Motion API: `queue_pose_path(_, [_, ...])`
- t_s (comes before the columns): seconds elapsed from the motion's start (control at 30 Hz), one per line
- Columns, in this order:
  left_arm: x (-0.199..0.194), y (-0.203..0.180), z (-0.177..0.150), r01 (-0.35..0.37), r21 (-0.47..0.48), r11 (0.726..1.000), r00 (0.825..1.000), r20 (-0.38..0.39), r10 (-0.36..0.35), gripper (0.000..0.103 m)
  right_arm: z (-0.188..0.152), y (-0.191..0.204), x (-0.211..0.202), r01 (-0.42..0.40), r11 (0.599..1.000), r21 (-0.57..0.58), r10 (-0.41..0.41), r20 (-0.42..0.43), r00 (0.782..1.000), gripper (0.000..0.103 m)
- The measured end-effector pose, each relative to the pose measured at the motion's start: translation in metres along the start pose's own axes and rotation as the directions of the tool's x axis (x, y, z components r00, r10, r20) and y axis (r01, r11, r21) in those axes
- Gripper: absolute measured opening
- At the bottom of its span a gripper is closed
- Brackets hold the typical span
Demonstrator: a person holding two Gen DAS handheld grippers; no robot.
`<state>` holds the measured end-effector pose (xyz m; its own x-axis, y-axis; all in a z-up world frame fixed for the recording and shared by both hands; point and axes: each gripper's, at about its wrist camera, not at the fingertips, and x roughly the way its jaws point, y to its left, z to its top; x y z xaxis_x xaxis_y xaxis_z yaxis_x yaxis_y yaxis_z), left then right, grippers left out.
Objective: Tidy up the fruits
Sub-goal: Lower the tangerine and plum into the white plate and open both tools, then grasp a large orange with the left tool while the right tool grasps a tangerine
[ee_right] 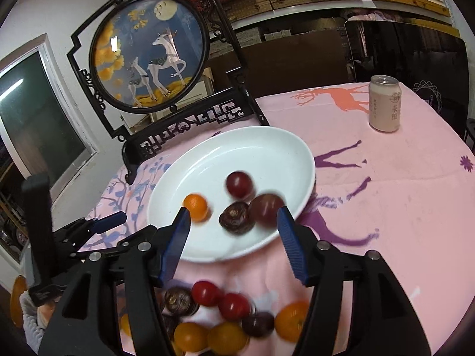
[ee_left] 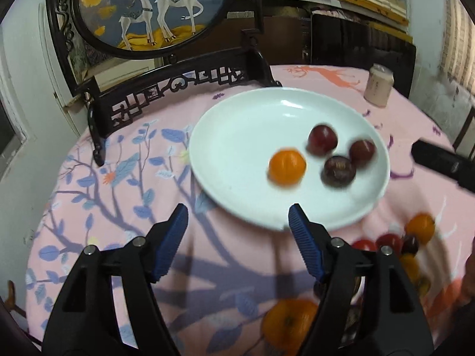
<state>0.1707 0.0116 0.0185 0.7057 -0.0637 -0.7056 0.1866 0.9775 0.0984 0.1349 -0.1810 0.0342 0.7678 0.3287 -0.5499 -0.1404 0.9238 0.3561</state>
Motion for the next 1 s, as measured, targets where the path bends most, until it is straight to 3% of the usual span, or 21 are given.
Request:
queue_pose_path(0.13, [-0.013, -0.003, -0.021, 0.044, 0.031, 0.999, 0.999, -0.024, -0.044, 0.075, -0.016, -0.003, -0.015, 0.0, 1.0, 0.008, 0.0, -0.004, 1.0, 0.068])
queue_pose_path(0.23, [-0.026, -0.005, -0.041, 0.026, 0.068, 0.997, 0.999, -0.021, -0.025, 0.086, -0.025, -0.005, -0.026, 0.01, 1.0, 0.003, -0.01, -0.001, 1.0, 0.068])
queue_pose_path(0.4, [-0.031, -0.003, -0.051, 0.069, 0.061, 0.996, 0.997, -0.022, -0.067, 0.088, -0.038, -0.008, -0.041, 0.009, 1.0, 0.013, -0.009, -0.004, 1.0, 0.068])
queue_pose_path(0.53, [-0.027, -0.001, -0.053, 0.105, 0.04, 0.994, 0.994, -0.044, -0.104, 0.093, -0.041, -0.006, -0.048, 0.032, 0.999, 0.001, -0.032, 0.015, 0.999, 0.084])
queue_pose_path(0.7, [-0.025, -0.011, -0.058, 0.136, 0.081, 0.987, 0.989, -0.07, -0.13, 0.093, -0.04, -0.009, -0.048, 0.054, 0.999, -0.006, -0.054, 0.013, 0.998, 0.084])
queue_pose_path(0.8, [-0.025, -0.02, -0.062, 0.096, 0.123, 0.988, 0.994, -0.061, -0.089, 0.094, -0.041, -0.013, -0.043, 0.059, 0.998, 0.005, -0.059, -0.009, 0.998, 0.084])
queue_pose_path(0.93, [-0.016, -0.002, -0.064, 0.099, 0.059, 0.993, 0.99, -0.109, -0.092, 0.092, -0.042, -0.015, -0.042, 0.065, 0.998, 0.013, -0.065, -0.017, 0.998, 0.084])
queue_pose_path(1.0, [-0.014, 0.011, -0.064, 0.044, 0.032, 0.999, 0.993, -0.107, -0.04, 0.092, -0.042, -0.017, -0.041, 0.069, 0.997, 0.019, -0.068, -0.024, 0.997, 0.084])
